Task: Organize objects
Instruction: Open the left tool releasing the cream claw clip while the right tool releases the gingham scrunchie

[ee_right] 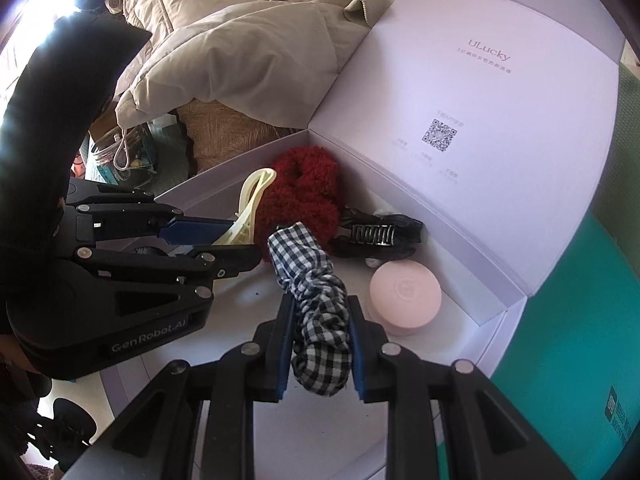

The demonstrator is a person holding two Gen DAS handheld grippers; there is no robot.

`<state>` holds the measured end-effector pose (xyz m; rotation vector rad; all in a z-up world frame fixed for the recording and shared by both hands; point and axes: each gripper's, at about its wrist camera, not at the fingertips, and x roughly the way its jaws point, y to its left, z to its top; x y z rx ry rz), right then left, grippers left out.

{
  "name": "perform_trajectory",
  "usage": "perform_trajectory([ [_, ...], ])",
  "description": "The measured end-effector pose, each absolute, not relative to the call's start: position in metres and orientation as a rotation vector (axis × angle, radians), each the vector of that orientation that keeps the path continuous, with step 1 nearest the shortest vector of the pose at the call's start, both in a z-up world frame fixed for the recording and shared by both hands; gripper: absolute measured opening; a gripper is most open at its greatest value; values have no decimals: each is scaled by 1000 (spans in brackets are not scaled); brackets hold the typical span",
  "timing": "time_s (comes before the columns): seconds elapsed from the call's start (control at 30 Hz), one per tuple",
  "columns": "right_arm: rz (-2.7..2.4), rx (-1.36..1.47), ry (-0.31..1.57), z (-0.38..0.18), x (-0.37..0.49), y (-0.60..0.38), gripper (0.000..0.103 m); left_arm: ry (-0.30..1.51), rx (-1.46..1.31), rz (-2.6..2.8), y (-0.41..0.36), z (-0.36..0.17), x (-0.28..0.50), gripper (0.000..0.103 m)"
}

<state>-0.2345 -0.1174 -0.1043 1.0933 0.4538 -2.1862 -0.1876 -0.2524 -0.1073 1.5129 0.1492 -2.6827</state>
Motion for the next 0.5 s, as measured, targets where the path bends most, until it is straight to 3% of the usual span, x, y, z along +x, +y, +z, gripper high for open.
perform_trajectory([
  [0.5, -2148, 1168, 477, -120, -237, -123, 24, 174, 1575, -2616, -256, -122, -194, 21],
])
